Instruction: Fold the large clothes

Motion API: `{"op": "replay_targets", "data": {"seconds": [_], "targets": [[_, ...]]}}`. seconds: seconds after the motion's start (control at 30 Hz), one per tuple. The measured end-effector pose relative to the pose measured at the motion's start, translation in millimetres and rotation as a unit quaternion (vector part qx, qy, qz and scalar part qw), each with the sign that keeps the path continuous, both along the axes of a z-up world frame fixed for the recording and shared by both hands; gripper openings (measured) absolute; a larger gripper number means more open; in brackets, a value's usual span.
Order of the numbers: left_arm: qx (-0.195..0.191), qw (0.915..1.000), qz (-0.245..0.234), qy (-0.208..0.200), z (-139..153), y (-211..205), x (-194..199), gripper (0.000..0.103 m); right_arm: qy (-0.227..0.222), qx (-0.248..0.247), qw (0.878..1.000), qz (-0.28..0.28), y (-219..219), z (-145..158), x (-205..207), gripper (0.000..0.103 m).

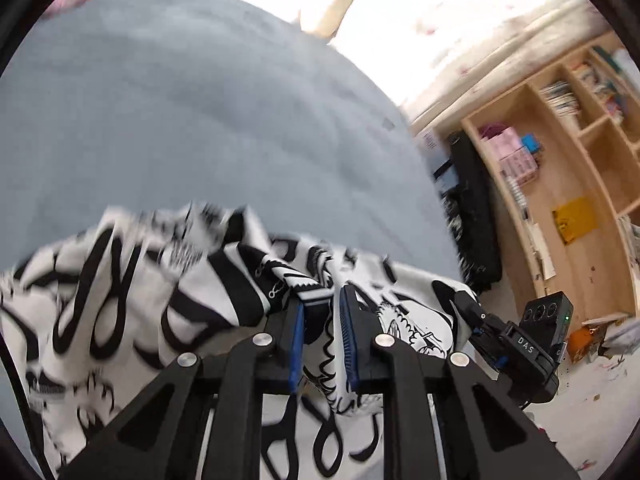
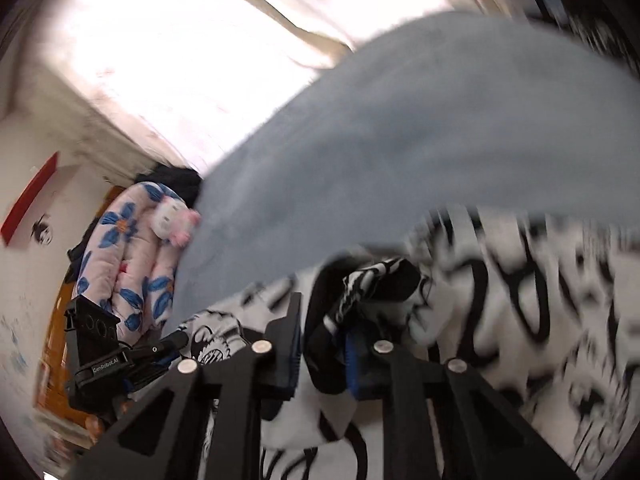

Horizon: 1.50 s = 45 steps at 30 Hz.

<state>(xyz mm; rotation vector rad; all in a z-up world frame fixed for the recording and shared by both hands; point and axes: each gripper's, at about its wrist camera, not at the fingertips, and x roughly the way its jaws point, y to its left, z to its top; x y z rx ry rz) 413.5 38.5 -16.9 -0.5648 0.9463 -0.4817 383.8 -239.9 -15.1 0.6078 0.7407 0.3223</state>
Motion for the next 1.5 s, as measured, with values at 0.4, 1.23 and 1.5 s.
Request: {"op": "replay_targets", "data": {"seconds": [0.4,1.23,1.5], "targets": [[-0.065,0.9945,0.001,0.082,-63.9,18.3,-41.3,0.009,0.156,0.044,0.986,0.035,-25.0,-54.1,-34.1,0.019],[-0.117,0.9888,-0.089,0.025,-56.4,-38.7,-91.7,0.014,0.052,0.135,0.984,0.107,28.5,-39.2,-103.2,0.004],[-0.02,0.9883,-0.151,0.01,-60.2,-42.8,-132.2,0.014,0.118,0.178,0.975,0.065,-17.6,-54.2,-134.0,0.0]]}}
